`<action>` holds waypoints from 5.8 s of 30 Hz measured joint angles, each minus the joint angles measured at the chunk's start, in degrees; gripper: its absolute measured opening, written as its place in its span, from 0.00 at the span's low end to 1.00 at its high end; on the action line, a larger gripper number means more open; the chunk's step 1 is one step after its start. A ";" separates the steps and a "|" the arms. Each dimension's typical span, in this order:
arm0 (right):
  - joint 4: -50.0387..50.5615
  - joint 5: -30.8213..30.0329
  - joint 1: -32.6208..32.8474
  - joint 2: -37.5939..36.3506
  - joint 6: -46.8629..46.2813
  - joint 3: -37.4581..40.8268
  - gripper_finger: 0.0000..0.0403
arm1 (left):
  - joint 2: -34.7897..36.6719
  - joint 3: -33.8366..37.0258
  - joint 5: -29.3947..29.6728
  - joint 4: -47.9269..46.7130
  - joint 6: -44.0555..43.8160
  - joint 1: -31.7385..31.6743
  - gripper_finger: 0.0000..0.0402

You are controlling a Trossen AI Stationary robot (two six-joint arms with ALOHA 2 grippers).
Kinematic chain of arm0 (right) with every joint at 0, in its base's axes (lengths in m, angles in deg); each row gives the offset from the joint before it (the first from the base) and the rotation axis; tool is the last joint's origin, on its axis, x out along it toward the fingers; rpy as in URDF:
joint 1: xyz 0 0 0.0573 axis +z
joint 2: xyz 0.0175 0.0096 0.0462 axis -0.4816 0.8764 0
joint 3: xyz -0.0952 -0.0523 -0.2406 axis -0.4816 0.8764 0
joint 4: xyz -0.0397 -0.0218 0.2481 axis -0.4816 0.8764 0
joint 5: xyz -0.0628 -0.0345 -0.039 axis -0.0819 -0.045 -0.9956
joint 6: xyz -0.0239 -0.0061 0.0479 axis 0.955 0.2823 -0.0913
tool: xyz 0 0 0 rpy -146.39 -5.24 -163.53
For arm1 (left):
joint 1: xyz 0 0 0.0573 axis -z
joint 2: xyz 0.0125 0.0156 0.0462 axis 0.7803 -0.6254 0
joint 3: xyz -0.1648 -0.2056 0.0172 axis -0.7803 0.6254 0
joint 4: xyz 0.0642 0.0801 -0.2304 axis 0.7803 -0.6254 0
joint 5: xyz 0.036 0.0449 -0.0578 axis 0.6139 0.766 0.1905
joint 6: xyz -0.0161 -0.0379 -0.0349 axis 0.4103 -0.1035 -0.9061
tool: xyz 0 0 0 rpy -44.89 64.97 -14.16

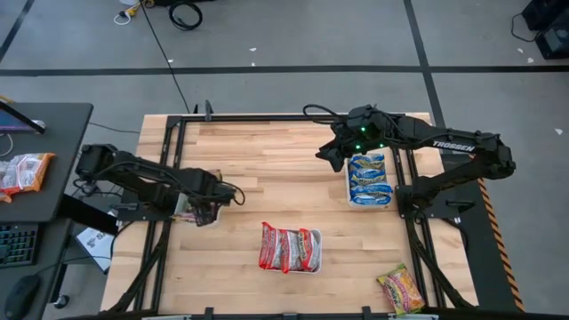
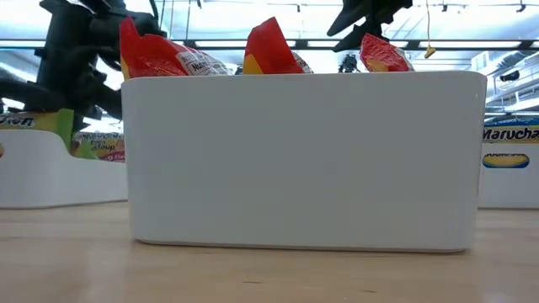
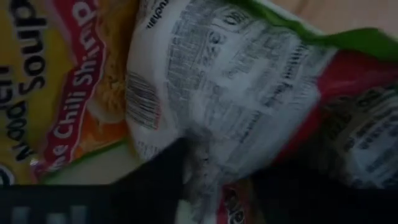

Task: Sort Maruchan noodles
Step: Adjust the green noodle pack on the left white bin, then put the green noodle pack into the left white bin

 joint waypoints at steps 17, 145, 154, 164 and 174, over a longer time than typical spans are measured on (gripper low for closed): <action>0.22 0.01 -0.04 0.00 2.14 0.00 0.39 | -0.73 -9.03 -19.40 0.05 6.50 -3.03 0.01; 24.67 9.27 70.27 41.64 -32.34 -23.87 0.27 | 0.21 -20.52 -12.26 4.46 -4.89 18.19 0.44; 25.06 8.07 74.22 45.54 -20.83 -23.56 0.33 | 0.21 -20.50 -10.79 4.78 -8.90 21.77 0.44; 32.64 8.85 73.03 46.78 -12.53 -23.47 0.56 | 0.19 -20.48 -8.61 10.56 -13.40 22.36 0.44; 28.66 16.10 69.53 46.78 18.15 -23.45 0.62 | 0.19 -20.48 -8.63 13.71 -13.72 22.16 0.44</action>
